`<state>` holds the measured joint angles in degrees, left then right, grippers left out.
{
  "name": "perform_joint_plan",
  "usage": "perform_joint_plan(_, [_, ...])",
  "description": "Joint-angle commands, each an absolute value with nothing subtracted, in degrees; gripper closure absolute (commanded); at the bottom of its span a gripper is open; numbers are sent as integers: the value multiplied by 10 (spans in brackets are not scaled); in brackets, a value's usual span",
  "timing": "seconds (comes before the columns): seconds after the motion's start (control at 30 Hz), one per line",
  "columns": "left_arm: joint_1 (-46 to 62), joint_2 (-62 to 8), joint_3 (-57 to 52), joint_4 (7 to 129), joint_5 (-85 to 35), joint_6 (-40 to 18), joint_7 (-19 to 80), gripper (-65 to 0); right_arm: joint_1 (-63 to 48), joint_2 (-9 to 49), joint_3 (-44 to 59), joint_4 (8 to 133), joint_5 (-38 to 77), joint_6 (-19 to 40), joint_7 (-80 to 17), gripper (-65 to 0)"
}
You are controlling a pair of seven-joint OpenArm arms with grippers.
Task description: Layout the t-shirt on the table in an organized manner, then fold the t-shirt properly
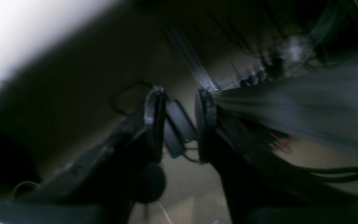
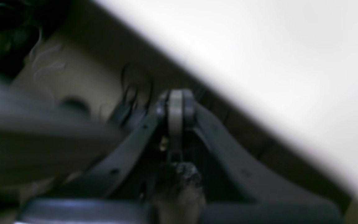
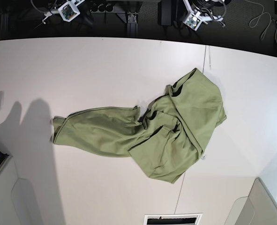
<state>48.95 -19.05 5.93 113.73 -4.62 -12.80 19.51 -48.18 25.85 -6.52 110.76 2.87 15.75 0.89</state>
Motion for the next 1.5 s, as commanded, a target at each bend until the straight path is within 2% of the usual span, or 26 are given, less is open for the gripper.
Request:
perform_joint_plan(0.0, [495,-205,39,1176,-64,-126,196,-231,-476,263,-52,1136,49,156,22,0])
perform_joint_plan(0.07, [493,-226,2,1222,-88,-126,195,-256,-449,263,-34,1166,79,155,3,0])
perform_joint_plan(0.17, [469,-249,-33,1247,-111,-126,183,-257,-390,262,-16,1175,105,123,-44,0])
perform_joint_plan(0.23, [436,-261,-36,1243,-124,-126,182,-260,-343,255,-6,1171,105,88,-95,0])
perform_joint_plan(0.3, [398,-267,-36,1228,-134,-126,182,-289,-295,243,1,1164,105,59,-141,0])
perform_joint_plan(0.4, [347,-267,-29,1200,-152,-127,182,-320,-239,215,11,1139,105,53,-170,-10])
perform_joint_plan(0.57, [271,-267,16,1119,-152,-135,182,-320,-161,168,15,1068,89,53,-170,-292])
perform_joint_plan(0.63, [247,-267,44,1086,-152,-146,182,-320,-128,157,15,1034,77,40,-169,-338])
perform_joint_plan(0.73, [221,-265,85,1048,-133,-145,182,-320,-78,145,15,987,78,27,-169,-339])
perform_joint_plan(0.83, [209,-265,109,1023,-113,-120,182,-320,-39,128,15,944,80,31,-170,-339])
perform_joint_plan(1.03, [190,-265,116,994,-102,-120,171,-320,20,78,15,852,96,57,-170,-339])
perform_joint_plan(1.13, [190,-265,116,992,-102,-120,170,-318,21,54,15,840,110,95,-171,-339])
perform_joint_plan(1.23, [190,-265,117,991,-102,-120,169,-312,21,30,15,840,110,98,-172,-338])
perform_joint_plan(1.37, [190,-265,117,973,-102,-120,167,-200,22,4,15,839,109,98,-173,-333])
perform_joint_plan(1.47, [190,-265,117,957,-102,-120,158,-149,22,-2,15,838,104,88,-185,-243])
